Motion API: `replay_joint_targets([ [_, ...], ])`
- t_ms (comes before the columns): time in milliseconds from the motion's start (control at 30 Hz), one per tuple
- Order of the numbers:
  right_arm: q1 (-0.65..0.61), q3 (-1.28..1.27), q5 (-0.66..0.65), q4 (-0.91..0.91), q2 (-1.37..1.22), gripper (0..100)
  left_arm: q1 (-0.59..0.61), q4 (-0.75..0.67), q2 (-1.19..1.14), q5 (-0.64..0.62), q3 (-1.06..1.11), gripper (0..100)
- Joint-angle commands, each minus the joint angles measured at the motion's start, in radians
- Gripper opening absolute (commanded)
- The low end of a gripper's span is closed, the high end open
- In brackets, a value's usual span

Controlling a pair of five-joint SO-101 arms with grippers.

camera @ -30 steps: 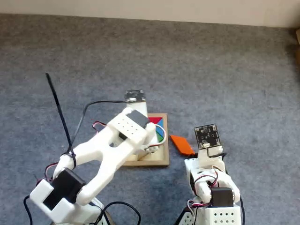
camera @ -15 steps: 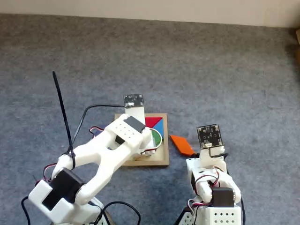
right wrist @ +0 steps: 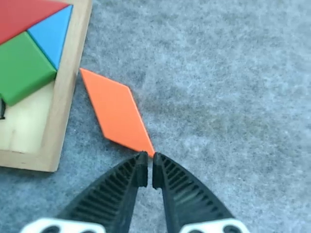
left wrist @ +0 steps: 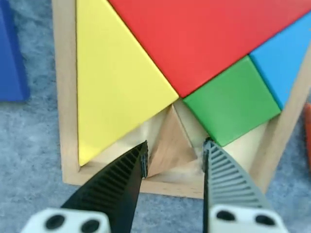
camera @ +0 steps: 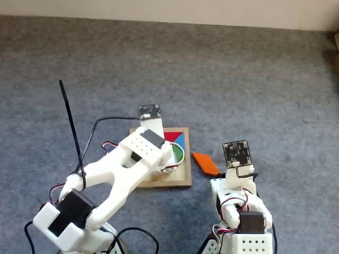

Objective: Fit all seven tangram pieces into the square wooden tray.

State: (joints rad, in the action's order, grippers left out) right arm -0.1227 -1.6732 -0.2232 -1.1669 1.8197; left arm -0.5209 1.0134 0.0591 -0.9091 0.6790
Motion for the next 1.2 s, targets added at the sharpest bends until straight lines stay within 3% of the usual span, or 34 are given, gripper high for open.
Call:
replay_joint_targets([
  [0, 0.010, -0.120, -0.009, 0.001, 0.016, 3.4, 0.008, 0.057, 0.022, -0.012, -0.105, 18],
  [200, 0.010, -0.120, -0.009, 0.001, 0.016, 3.4, 0.008, 0.078, 0.012, -0.017, -0.120, 10],
  [567, 0.010, -0.120, -0.009, 0.001, 0.016, 3.4, 0.008, 0.032, 0.021, 0.008, -0.054, 10],
  [667, 0.010, -0.120, -0.009, 0.001, 0.016, 3.4, 0.008, 0.037, 0.022, 0.006, -0.097, 16],
  [833, 0.010, -0.120, -0.009, 0.001, 0.016, 3.4, -0.021, 0.103, 0.016, 0.003, -0.130, 39],
  [900, 0.010, -0.120, -0.009, 0.001, 0.016, 3.4, -0.045, 0.106, 0.010, 0.003, -0.125, 43],
  [1167, 0.010, -0.120, -0.009, 0.001, 0.016, 3.4, -0.038, 0.018, 0.008, 0.003, -0.015, 34],
])
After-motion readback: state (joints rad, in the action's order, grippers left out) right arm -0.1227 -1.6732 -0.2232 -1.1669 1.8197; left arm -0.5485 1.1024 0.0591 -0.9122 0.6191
